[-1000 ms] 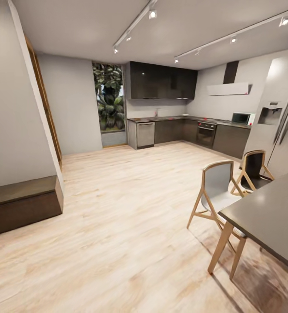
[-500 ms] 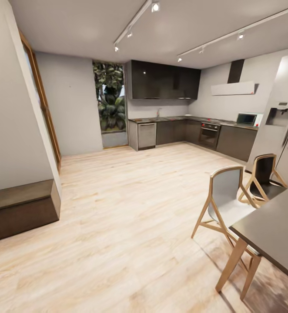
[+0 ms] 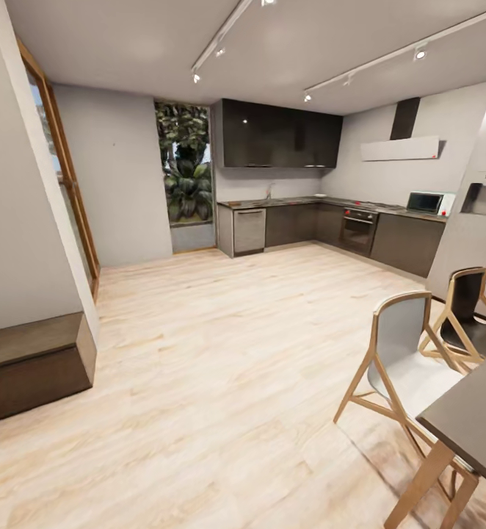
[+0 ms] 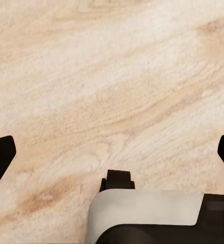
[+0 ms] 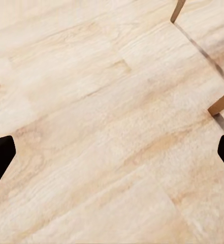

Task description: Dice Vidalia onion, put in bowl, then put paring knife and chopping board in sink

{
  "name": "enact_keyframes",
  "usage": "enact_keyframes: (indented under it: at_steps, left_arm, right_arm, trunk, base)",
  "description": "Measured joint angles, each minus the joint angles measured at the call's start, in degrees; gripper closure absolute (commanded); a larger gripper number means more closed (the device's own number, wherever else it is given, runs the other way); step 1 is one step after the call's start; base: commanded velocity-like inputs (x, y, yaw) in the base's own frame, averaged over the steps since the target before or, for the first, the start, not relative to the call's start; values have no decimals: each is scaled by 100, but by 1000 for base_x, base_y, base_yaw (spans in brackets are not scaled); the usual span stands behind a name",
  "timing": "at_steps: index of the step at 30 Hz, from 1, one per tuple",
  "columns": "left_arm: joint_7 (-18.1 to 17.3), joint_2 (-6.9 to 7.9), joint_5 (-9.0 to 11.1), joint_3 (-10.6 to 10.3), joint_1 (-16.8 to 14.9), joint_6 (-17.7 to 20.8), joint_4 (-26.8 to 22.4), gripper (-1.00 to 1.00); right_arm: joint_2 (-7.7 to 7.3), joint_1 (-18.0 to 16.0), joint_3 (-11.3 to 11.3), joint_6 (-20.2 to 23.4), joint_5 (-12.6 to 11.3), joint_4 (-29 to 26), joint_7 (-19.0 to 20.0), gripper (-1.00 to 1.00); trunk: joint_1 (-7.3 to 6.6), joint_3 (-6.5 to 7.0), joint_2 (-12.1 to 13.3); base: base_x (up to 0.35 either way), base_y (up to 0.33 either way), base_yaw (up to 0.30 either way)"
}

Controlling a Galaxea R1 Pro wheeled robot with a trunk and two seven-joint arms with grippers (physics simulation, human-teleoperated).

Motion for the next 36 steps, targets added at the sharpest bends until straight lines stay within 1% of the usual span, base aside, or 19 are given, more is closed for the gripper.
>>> enact_keyframes:
  at_steps: [21,36]
  left_arm:
    - [0,0,0,-3,0,0,0,-100]
    - [3,0,-3,-2,0,0,2,-100]
  right_arm:
    - [1,0,8,0,0,0,1,-100]
    - [1,0,8,0,0,-1,0,-100]
  trunk:
    - [0,0,0]
    - [0,0,0]
  base:
    - [345,106,0]
    - [345,11,0]
